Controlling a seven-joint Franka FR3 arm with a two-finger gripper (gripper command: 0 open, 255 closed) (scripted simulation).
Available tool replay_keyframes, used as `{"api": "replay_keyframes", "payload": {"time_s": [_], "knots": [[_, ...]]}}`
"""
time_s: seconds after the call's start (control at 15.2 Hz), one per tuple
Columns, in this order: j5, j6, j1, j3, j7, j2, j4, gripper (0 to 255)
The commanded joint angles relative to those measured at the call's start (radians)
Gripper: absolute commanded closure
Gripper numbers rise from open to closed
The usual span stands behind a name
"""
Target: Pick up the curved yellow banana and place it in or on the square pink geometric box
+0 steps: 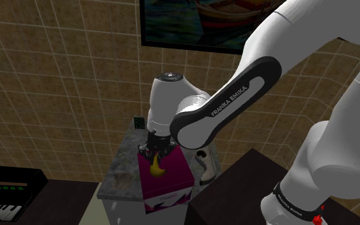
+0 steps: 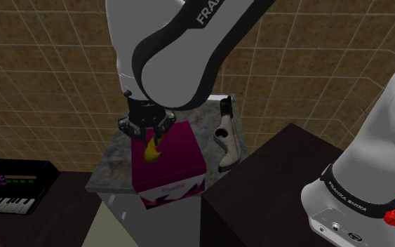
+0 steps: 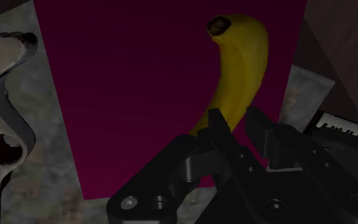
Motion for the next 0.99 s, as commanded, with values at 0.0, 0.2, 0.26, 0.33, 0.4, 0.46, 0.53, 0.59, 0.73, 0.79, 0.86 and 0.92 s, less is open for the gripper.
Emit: {"api": "replay_keyframes", "payload": {"time_s": [0.0, 0.2, 0.26, 0.33, 0.4, 0.46, 0.53, 0.59, 0.73, 0.79, 0.86, 0.92], "knots": [[0.005, -0.026, -0.002, -0.002, -0.003, 0.003, -0.021, 255], [0.005, -0.026, -0.002, -0.002, -0.003, 0.003, -0.021, 255], [0.005, -0.026, -0.002, -0.001, -0.003, 0.003, -0.021, 255], [0.006, -0.029, -0.004, -0.004, -0.008, 0.004, -0.018, 0], [0.011, -0.035, -0.005, -0.004, -0.013, -0.002, -0.017, 0], [0.012, -0.039, -0.007, -0.007, -0.018, -0.001, -0.013, 0], [0.011, -0.039, -0.008, -0.008, -0.019, -0.001, -0.012, 0], [0.013, -0.040, -0.007, -0.007, -0.020, -0.004, -0.014, 0], [0.030, -0.062, -0.001, 0.000, -0.021, -0.031, -0.017, 0], [0.052, -0.098, 0.001, 0.000, -0.036, -0.064, -0.012, 0], [0.070, -0.134, 0.002, -0.002, -0.050, -0.096, -0.005, 0], [0.082, -0.163, 0.005, -0.004, -0.059, -0.120, 0.002, 0]]}}
